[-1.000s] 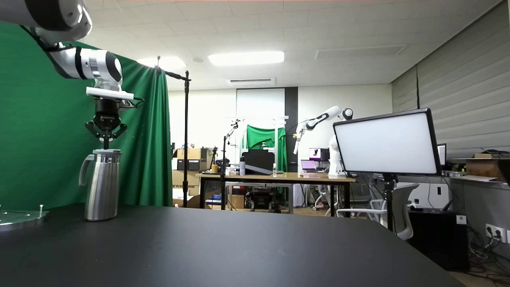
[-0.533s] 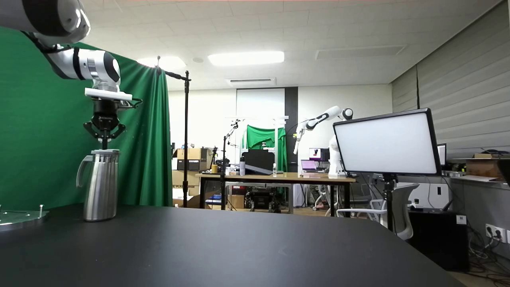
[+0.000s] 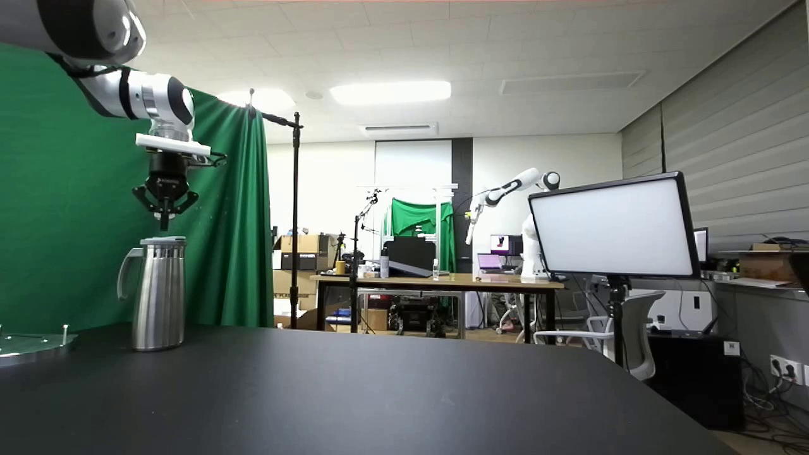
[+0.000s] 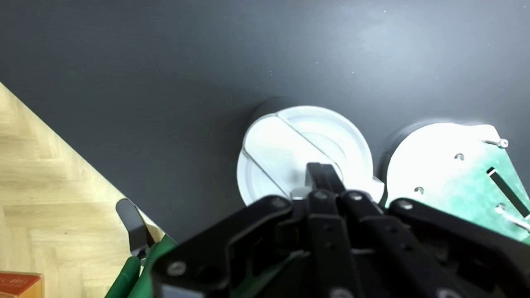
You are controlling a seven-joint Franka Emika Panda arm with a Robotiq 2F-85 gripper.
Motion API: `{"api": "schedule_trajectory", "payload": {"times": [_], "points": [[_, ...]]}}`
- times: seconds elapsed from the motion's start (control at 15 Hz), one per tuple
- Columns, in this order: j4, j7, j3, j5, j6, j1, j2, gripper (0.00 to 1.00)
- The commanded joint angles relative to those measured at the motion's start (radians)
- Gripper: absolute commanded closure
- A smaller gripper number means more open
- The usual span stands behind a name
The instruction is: Press the button on the lid to open the drinking hole of the bottle
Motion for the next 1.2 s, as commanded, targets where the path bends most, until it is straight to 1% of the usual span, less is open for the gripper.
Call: {"api": "schedule_trajectory", "payload": {"times": [0.0, 0.27, 0.47, 0.73, 1.13], "points": [[0.037, 0.006, 0.024, 0.052, 0.014, -0.020, -0.001, 1.00], [0.030, 0.019, 0.030, 0.104, 0.108, -0.029, 0.002, 1.00], [0.021, 0.014, 0.020, 0.117, 0.153, -0.025, 0.003, 1.00], [0.014, 0.011, 0.016, 0.113, 0.171, -0.021, 0.011, 1.00], [0.015, 0.012, 0.012, 0.108, 0.160, -0.016, 0.037, 1.00]]}}
